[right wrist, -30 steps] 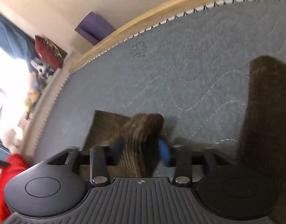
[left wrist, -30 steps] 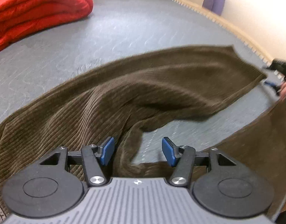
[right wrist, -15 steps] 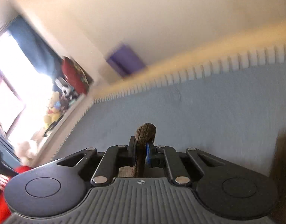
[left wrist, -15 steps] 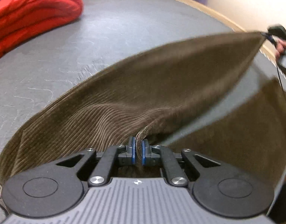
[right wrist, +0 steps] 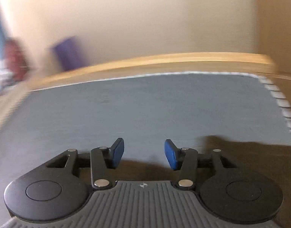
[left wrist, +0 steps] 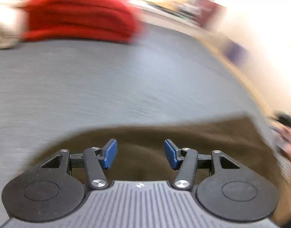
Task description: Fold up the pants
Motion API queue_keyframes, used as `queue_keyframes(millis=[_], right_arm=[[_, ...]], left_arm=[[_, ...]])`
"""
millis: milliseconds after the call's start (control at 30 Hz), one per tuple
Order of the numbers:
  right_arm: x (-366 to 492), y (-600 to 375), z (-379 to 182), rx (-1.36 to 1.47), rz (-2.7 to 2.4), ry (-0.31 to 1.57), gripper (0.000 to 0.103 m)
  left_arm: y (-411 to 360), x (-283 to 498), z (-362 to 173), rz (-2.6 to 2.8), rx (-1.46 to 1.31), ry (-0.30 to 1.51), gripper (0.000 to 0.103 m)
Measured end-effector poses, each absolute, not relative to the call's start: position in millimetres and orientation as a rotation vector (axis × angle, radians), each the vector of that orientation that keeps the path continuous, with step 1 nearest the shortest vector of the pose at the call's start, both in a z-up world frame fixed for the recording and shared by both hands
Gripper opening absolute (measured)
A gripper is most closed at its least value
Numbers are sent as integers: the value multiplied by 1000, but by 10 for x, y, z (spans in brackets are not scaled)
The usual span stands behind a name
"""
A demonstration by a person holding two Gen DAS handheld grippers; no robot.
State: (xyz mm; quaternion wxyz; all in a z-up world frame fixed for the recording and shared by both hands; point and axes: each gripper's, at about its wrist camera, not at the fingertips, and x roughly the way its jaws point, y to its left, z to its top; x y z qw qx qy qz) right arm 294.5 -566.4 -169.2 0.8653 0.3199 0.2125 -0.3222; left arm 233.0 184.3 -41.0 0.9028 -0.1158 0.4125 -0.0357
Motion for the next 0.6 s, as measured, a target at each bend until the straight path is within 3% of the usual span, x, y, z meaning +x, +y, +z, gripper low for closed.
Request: queue_keyframes(millis=[133, 233, 400, 500, 533, 567, 600], right_arm=[[3456, -5175, -1752, 653, -425, 531, 50], [3878, -4932, -1995, 697, -298, 666, 59], [4267, -4753, -2318, 664, -371, 800, 59], [4420, -4654, -2355, 530, -452, 823, 53], [4493, -4574, -2360, 464, -486, 836, 47], [4542, -4518, -2365, 401, -538, 842, 24], [4567, -4503, -2377, 389, -557, 835, 14]], left_arm=[[2547, 2438, -657, 263, -294, 940, 64], [2856, 2483, -909, 323, -350, 1005, 75], [3067, 2586, -1209, 324, -411, 1071, 76], [3100, 2668, -1328, 299, -415, 1069, 76], [3047, 2602, -1359, 290, -405, 1068, 76], [3040, 2604, -1402, 281, -399, 1071, 76], [3036, 2596, -1427, 274, -405, 1072, 76]])
